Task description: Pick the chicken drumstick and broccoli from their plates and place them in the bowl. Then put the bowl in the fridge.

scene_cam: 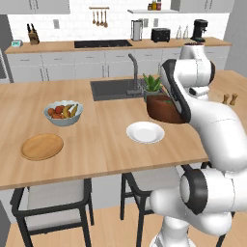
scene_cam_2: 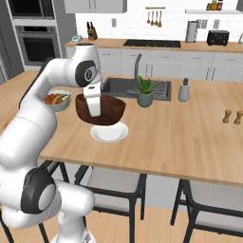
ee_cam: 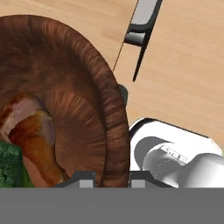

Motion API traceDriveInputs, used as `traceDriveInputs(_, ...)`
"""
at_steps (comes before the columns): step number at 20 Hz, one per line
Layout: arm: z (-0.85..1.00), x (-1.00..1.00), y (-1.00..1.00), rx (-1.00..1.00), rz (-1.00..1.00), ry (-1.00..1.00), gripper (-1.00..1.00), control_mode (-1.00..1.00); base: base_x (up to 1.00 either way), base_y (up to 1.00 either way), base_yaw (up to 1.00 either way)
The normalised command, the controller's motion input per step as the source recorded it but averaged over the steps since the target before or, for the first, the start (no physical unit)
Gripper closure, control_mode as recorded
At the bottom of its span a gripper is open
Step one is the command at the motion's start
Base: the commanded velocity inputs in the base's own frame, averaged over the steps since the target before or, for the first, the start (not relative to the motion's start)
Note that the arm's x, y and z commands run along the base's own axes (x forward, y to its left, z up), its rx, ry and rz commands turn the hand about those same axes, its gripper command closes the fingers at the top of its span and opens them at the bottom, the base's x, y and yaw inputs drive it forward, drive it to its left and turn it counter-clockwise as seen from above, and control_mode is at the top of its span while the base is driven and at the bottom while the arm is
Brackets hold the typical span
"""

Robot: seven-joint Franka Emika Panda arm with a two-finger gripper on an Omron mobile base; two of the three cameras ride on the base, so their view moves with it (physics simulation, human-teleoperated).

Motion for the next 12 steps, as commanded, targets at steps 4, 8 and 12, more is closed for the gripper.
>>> traceDriveInputs(4,0.03,-0.81,0.39,0.04,-0.17,-0.01,1.0,-1.0,0.0,0.0,0.0)
traceDriveInputs(8,0.39,-0.47,0.19,0.04,-0.05,-0.11,1.0,-1.0,0.0,0.0,0.0)
traceDriveInputs(12,0.37,-0.43,0.15,0.0,0.0,-0.3,1.0,-1.0,0.0,0.0,0.0)
